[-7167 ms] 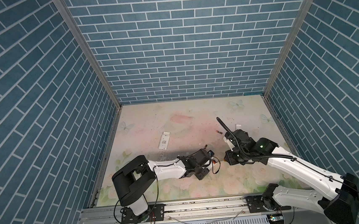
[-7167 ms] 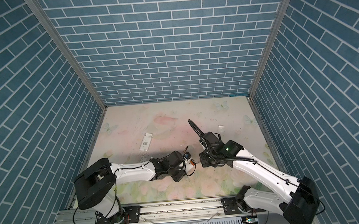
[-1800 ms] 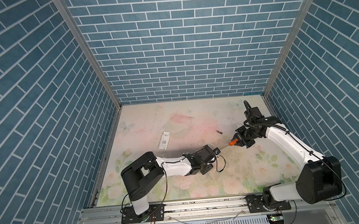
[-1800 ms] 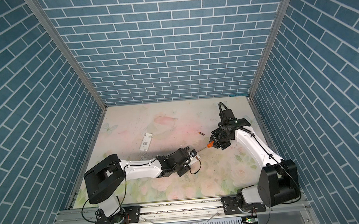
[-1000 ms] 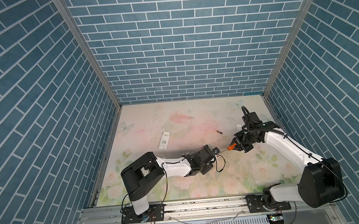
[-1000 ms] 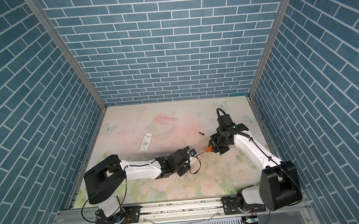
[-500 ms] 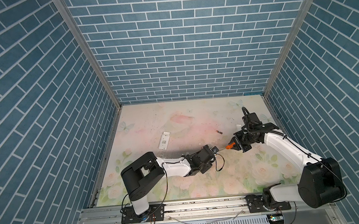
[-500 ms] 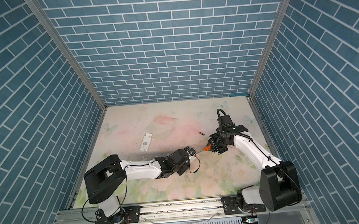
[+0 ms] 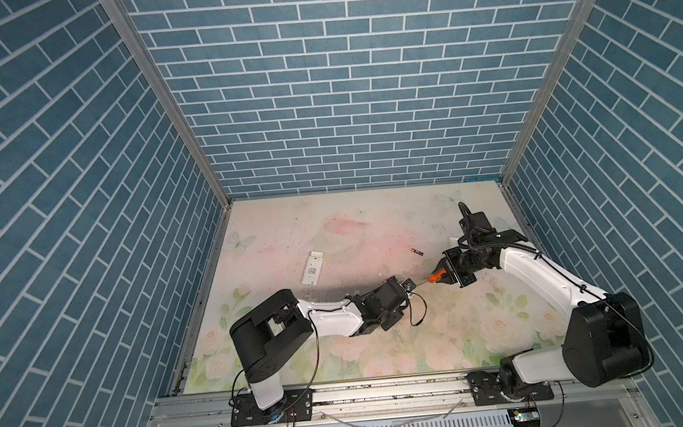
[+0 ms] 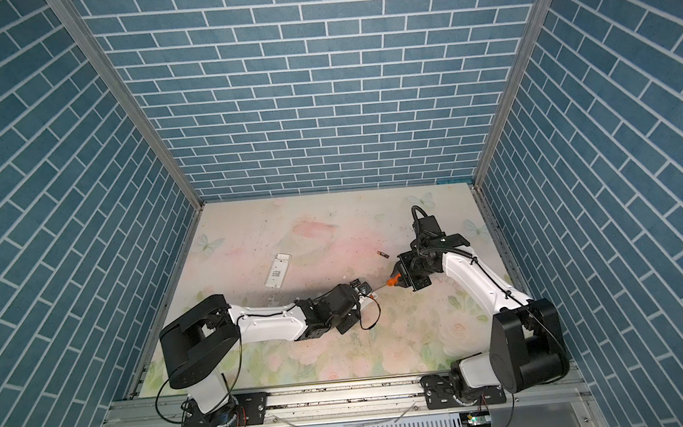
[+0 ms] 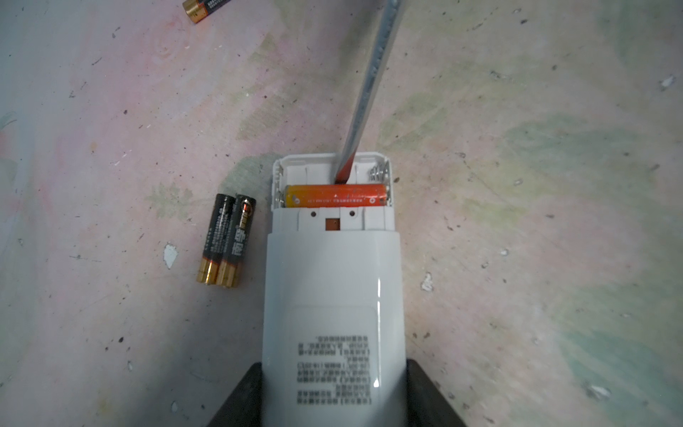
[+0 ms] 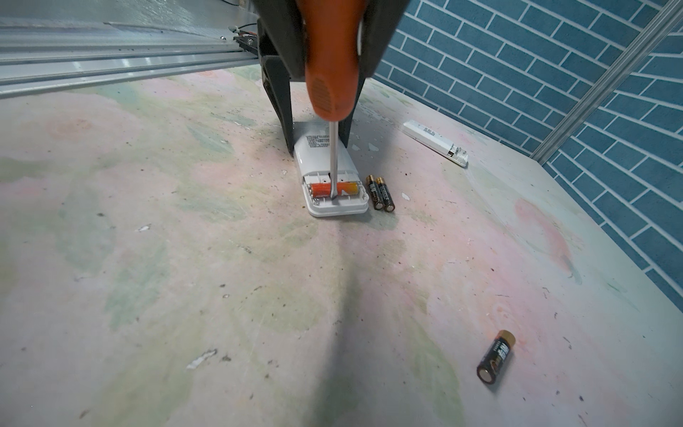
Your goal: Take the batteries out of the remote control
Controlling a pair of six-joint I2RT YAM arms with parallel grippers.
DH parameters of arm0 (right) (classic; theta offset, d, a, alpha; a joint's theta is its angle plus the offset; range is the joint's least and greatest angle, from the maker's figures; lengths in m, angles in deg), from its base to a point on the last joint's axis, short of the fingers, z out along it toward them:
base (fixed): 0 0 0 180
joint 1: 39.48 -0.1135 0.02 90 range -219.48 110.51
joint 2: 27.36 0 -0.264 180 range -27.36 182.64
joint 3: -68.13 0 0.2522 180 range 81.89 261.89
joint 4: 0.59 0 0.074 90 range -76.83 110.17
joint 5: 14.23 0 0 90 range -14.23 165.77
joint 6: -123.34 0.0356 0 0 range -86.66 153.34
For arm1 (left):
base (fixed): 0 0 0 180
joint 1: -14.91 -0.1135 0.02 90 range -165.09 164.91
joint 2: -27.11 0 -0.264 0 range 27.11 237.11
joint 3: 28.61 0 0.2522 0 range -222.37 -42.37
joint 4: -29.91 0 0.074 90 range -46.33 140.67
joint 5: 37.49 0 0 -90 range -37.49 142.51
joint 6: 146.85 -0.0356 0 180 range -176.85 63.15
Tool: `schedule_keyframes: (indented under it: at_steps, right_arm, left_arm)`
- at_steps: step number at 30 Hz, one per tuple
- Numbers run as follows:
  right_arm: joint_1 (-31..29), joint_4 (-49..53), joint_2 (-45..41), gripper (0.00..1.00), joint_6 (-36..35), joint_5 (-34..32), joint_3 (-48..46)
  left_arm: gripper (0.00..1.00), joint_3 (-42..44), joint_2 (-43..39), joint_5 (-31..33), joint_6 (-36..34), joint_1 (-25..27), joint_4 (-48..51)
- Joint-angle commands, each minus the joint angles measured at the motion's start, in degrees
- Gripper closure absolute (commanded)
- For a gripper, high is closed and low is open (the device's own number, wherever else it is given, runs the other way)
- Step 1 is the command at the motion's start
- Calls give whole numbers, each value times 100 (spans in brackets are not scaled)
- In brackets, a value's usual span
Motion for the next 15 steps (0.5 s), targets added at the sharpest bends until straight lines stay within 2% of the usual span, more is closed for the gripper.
schedule_keyframes:
  at_steps: [1,10,15]
  right_arm:
    - [-72,-20,242,100,293,227,30]
    - [-46,157,755,100,-123,309,153]
    - [28,598,1039,100,-521,203,520]
  left_arm:
    - [80,214,314,-382,-340,87,318]
    - [80,166,469,-472,-416,126,317]
    - [80,166,522,-513,-419,139,301]
